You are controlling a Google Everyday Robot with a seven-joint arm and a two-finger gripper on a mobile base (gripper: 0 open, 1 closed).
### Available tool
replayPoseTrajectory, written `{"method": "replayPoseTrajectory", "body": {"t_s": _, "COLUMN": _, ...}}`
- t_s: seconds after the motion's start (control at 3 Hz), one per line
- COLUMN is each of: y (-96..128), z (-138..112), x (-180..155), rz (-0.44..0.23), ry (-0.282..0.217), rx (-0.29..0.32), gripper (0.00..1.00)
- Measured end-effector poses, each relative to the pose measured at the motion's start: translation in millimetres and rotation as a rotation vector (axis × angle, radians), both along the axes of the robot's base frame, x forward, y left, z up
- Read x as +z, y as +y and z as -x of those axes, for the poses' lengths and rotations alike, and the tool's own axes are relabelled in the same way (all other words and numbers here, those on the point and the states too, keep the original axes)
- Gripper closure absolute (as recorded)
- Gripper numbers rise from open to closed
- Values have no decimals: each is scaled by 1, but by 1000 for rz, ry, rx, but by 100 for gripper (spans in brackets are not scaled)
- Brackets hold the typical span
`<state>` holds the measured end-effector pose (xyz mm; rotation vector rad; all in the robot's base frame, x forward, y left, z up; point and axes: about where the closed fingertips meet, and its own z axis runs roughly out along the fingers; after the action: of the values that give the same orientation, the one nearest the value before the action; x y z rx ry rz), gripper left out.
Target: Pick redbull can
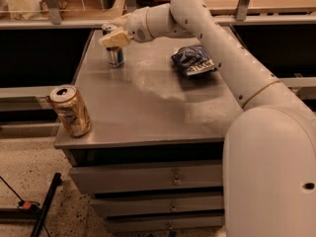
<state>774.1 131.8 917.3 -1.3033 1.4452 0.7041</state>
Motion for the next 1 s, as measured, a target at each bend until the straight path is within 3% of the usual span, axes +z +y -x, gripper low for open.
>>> {"method": "replayPoseTrajectory", "body": {"t_s": 0.67, "y": 5, "z": 4, "x": 12, "rz": -2, "ry": 20, "rx": 24, "gripper": 88}}
{"method": "replayPoseTrajectory", "body": {"t_s": 1.0, "y": -2, "z": 5, "x": 31, "rz": -35, "ry": 22, "rx": 28, "gripper": 100}}
